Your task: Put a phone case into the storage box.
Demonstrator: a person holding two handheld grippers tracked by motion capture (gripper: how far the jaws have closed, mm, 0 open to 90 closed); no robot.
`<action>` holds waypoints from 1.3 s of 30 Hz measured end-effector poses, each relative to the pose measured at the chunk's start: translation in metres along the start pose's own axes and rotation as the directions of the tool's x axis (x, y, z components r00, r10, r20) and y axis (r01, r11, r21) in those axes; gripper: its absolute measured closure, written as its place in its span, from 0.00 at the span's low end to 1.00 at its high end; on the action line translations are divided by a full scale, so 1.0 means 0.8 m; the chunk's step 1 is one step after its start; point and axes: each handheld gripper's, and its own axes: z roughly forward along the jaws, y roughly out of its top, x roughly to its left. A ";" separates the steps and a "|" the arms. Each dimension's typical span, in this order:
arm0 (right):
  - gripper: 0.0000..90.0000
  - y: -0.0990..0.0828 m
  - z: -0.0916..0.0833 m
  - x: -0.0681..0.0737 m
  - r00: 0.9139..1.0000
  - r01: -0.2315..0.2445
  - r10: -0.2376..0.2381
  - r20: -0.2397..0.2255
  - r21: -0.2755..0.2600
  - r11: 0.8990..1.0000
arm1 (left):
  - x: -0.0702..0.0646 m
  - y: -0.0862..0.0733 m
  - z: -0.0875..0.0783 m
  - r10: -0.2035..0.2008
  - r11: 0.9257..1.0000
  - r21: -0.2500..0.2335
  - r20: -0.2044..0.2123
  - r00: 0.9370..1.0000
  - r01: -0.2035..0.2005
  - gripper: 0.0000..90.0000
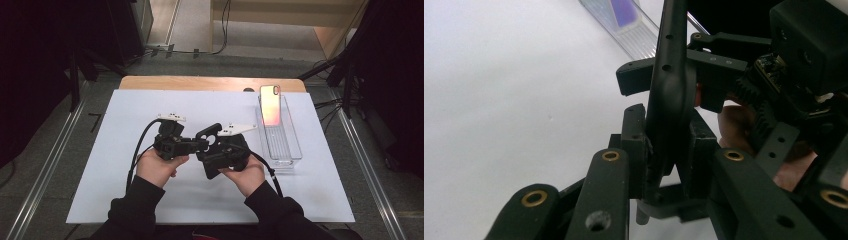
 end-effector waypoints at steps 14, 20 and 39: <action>0.16 0.001 -0.001 -0.011 1.000 -0.004 0.004 -0.015 0.028 1.000 | -0.002 0.004 -0.019 0.001 0.999 -0.050 0.022 1.000 0.000 0.62; 0.16 0.002 -0.008 -0.029 1.000 -0.023 0.023 -0.007 0.027 0.999 | 0.005 0.002 -0.027 0.026 0.999 -0.031 0.050 0.998 -0.025 0.43; 0.15 0.017 -0.050 -0.070 0.996 0.010 -0.007 -0.089 0.034 0.999 | 0.057 -0.054 -0.017 0.139 0.990 0.013 0.066 0.988 -0.140 0.34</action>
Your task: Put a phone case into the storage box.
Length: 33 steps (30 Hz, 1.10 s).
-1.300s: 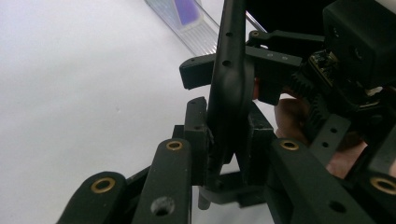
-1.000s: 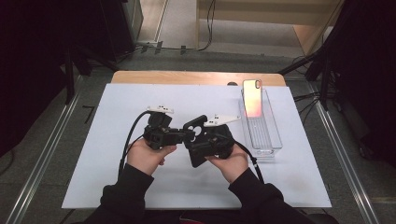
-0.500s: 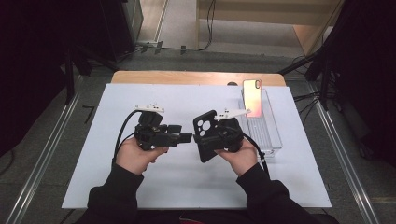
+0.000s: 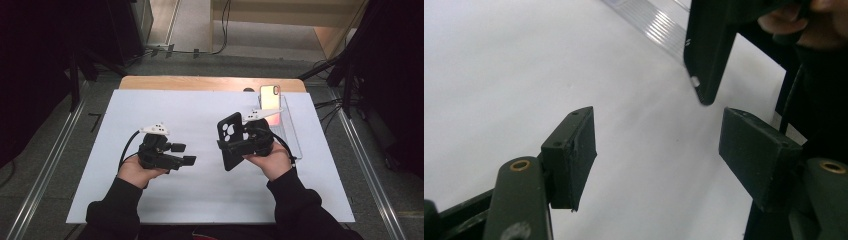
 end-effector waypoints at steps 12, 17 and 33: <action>0.15 0.011 -0.029 -0.019 0.999 -0.032 0.032 0.025 -0.026 0.999 | 0.008 -0.036 -0.008 -0.009 0.999 0.047 -0.048 0.999 0.012 0.34; 0.15 0.016 -0.046 -0.030 0.996 -0.064 0.066 0.053 -0.041 0.997 | 0.008 -0.047 -0.018 -0.016 0.998 0.057 -0.068 0.998 0.020 0.34; 0.16 0.024 -0.097 -0.089 0.961 -0.143 0.170 0.218 -0.135 0.981 | 0.009 -0.065 -0.029 -0.048 0.996 0.068 -0.100 0.994 0.055 0.34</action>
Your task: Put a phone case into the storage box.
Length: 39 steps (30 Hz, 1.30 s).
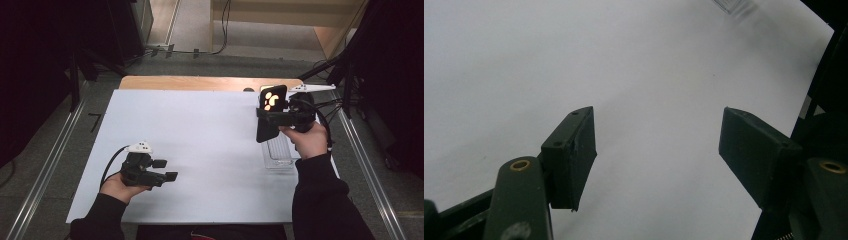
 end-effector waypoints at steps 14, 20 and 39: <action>0.15 -0.004 0.024 -0.061 0.983 -0.099 0.104 0.153 -0.042 0.994 | 0.001 -0.014 -0.010 -0.031 0.999 -0.011 -0.024 0.999 0.030 0.34; 0.15 -0.008 0.051 -0.075 0.967 -0.091 0.094 0.238 -0.020 0.996 | -0.001 -0.016 -0.011 -0.029 1.000 -0.010 -0.023 0.999 0.029 0.34; 0.15 -0.023 0.119 -0.117 0.942 -0.181 0.163 0.293 0.035 0.983 | 0.004 -0.018 -0.012 -0.041 0.999 -0.015 -0.038 0.998 0.040 0.34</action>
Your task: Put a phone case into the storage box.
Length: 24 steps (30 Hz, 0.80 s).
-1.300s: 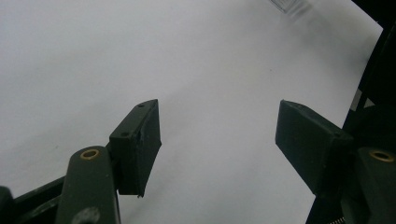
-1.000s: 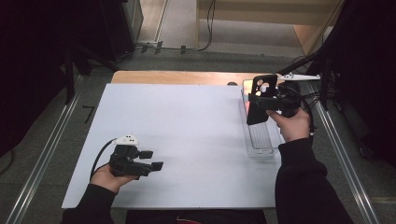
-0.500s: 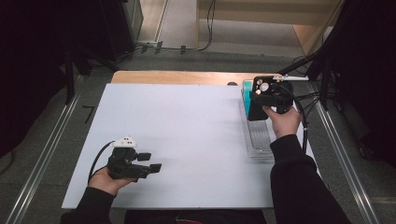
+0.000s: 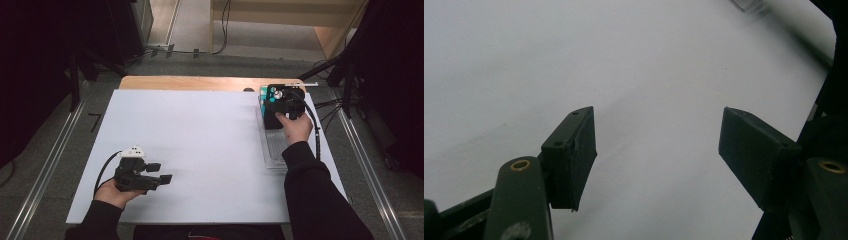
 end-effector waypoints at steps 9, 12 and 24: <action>0.15 0.009 0.027 -0.002 1.000 -0.002 0.001 0.027 0.032 0.999 | 0.005 0.001 0.000 -0.007 1.000 -0.004 -0.001 1.000 0.007 0.34; 0.15 0.013 0.032 -0.001 0.999 0.001 -0.003 0.045 0.034 0.999 | 0.004 0.002 0.000 -0.003 1.000 -0.002 0.003 1.000 0.003 0.34; 0.00 0.021 0.038 0.000 0.999 0.035 -0.037 0.033 0.067 0.997 | 0.006 0.002 -0.001 -0.006 1.000 -0.010 0.002 1.000 0.006 0.34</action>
